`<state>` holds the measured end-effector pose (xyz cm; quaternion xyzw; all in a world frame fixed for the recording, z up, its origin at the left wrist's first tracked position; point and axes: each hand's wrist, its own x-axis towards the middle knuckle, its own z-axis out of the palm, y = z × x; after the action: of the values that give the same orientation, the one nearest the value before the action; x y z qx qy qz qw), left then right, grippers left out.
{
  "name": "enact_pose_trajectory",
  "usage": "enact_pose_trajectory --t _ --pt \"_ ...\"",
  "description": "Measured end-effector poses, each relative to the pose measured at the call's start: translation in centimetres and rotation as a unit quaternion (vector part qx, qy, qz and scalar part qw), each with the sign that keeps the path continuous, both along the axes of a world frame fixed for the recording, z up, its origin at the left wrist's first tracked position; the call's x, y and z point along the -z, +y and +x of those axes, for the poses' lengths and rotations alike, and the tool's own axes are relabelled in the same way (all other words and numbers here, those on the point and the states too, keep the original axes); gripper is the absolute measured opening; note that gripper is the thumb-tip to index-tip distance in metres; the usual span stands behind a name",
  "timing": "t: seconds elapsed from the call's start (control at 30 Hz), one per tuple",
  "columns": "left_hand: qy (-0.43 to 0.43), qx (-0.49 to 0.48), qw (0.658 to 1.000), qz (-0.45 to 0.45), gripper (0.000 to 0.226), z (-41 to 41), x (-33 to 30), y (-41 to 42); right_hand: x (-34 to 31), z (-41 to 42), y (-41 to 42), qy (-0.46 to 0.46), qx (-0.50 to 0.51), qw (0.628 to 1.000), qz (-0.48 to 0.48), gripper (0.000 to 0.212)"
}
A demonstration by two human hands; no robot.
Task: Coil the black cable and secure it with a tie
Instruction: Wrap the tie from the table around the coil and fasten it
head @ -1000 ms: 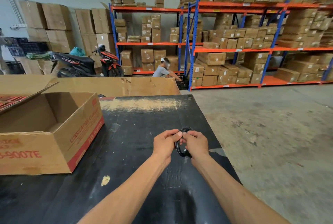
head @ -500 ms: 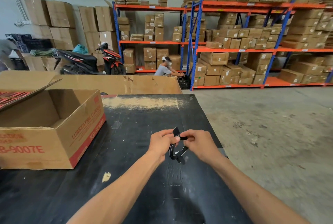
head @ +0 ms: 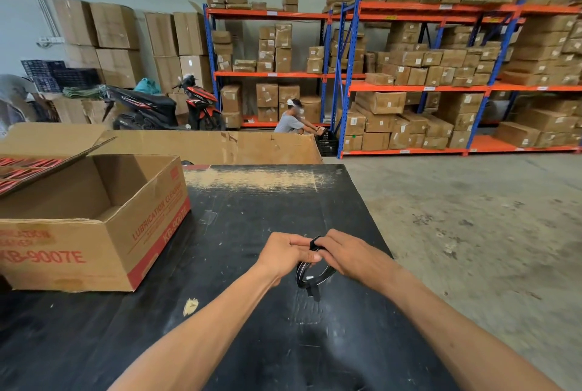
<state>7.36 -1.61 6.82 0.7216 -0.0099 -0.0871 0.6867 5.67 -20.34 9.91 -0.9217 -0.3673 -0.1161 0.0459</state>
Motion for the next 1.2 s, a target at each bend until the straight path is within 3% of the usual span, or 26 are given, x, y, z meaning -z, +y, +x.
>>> enact_pose_trajectory --t 0.2,0.33,0.5,0.6,0.73,0.8,0.93,1.03,1.1,1.13,1.2 --pt "-0.007 0.038 0.999 0.019 0.029 -0.2 -0.2 0.5 -0.3 0.3 -0.4 0.012 -0.002 0.999 0.032 0.031" --pt "-0.019 0.034 0.999 0.029 0.023 0.0 -0.4 0.4 0.6 0.7 0.2 -0.037 0.022 0.99 0.131 0.017" --pt "-0.02 0.043 0.997 0.061 0.019 0.2 -0.4 0.7 0.8 1.4 0.2 -0.002 0.048 0.981 0.187 0.017" --pt "-0.017 0.052 0.996 0.073 0.022 0.2 -0.5 0.6 0.4 1.4 0.0 0.007 0.019 0.991 0.134 0.027" --pt "0.003 0.046 0.997 0.062 0.045 0.3 -0.1 0.3 0.0 1.2 -0.5 -0.044 0.023 0.998 -0.035 0.03" --pt "0.001 0.052 0.997 0.061 0.054 0.4 0.1 0.1 0.5 0.9 -0.5 -0.068 0.041 0.995 -0.056 0.024" --pt "-0.043 0.125 0.985 0.112 0.038 0.1 0.4 0.1 1.5 0.7 -1.5 -0.103 0.096 0.988 0.063 0.015" --pt "-0.078 0.091 0.986 0.119 0.024 -0.3 0.5 0.2 1.9 1.4 -2.4 -0.025 0.126 0.979 0.155 0.005" --pt "-0.116 0.054 0.984 0.126 0.019 -0.3 0.6 -0.2 1.9 1.9 -2.5 0.13 0.171 0.937 0.277 0.006" --pt "-0.133 0.038 0.981 0.136 0.019 -0.3 0.7 -0.6 1.9 2.1 -2.5 0.226 0.194 0.882 0.364 0.005" --pt "-0.165 0.016 0.973 0.161 0.019 -0.5 1.1 -1.3 1.9 2.4 -2.3 0.392 0.231 0.72 0.524 0.014"
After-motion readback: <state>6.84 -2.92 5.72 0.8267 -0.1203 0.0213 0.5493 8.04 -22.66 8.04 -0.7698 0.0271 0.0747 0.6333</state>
